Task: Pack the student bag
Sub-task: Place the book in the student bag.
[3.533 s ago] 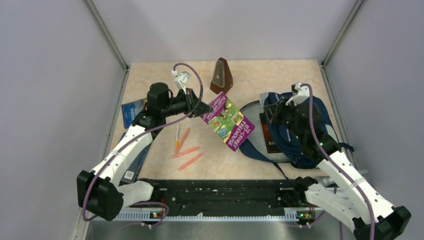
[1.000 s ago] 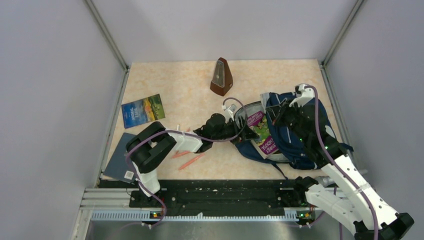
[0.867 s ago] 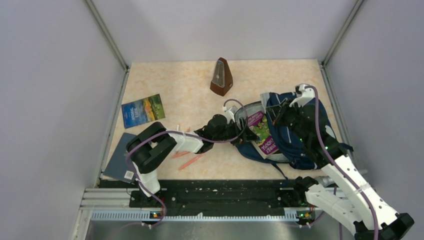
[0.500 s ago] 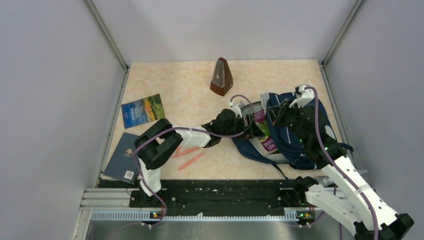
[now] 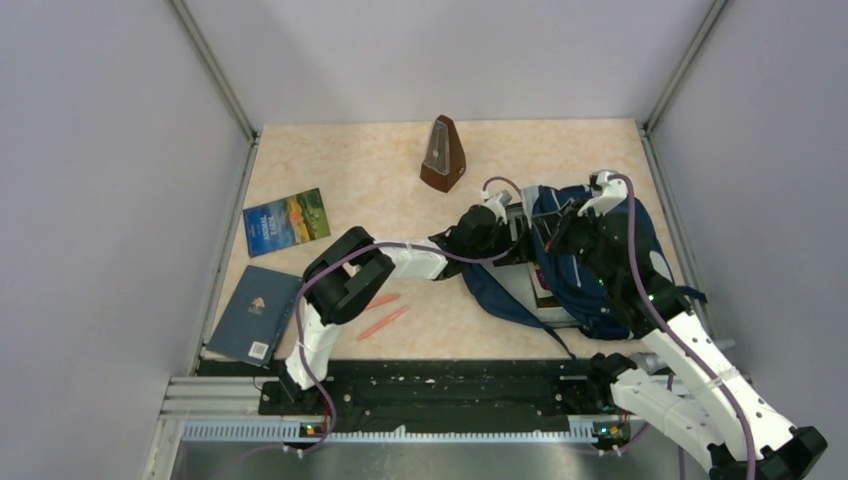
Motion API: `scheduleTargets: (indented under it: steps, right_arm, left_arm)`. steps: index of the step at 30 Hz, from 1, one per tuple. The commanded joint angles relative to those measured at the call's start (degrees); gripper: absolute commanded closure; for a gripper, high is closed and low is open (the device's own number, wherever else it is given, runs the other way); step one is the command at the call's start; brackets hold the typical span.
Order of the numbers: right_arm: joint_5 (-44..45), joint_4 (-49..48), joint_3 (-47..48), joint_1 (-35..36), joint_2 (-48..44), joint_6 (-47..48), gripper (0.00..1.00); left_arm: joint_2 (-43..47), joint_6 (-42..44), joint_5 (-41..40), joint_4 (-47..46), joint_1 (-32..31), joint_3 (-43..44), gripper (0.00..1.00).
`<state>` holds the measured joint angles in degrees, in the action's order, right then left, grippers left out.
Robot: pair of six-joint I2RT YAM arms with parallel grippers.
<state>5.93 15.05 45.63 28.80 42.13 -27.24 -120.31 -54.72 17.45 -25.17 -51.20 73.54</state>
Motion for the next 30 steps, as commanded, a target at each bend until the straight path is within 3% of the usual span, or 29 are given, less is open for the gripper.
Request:
scheduleTargets:
  steps: [1, 6, 12, 19, 24, 30]
  right_arm:
    - [-0.9, -6.0, 1.7, -0.2, -0.6, 0.3, 1.0]
    - [1.5, -3.6, 2.9, -0.2, -1.5, 1.7, 1.0]
    - [2.7, -3.6, 2.6, -0.2, -1.3, 2.5, 1.0]
    - [1.5, -4.5, 1.0, -0.2, 2.0, 2.5, 1.0]
    - [-3.6, -6.2, 0.3, -0.1, 5.2, 1.7, 1.0]
    - [-4.1, -8.5, -1.7, 3.3, 8.1, 0.2, 1.0]
  left_arm:
    - [-1.9, -0.1, 0.7, -6.4, -1.9, 1.6, 0.24]
    - [4.7, 4.9, -3.2, -9.5, -1.5, -5.3, 0.23]
    - [21.0, 14.6, -12.2, -0.1, -0.4, -15.9, 0.21]
    - [40.0, 15.3, -22.3, 3.3, 5.0, -32.6, 0.16]
    - [44.5, 14.4, -21.5, 7.5, 8.1, -34.1, 0.13]
    - [40.9, 11.4, -12.9, 3.5, 11.3, -33.7, 0.11]
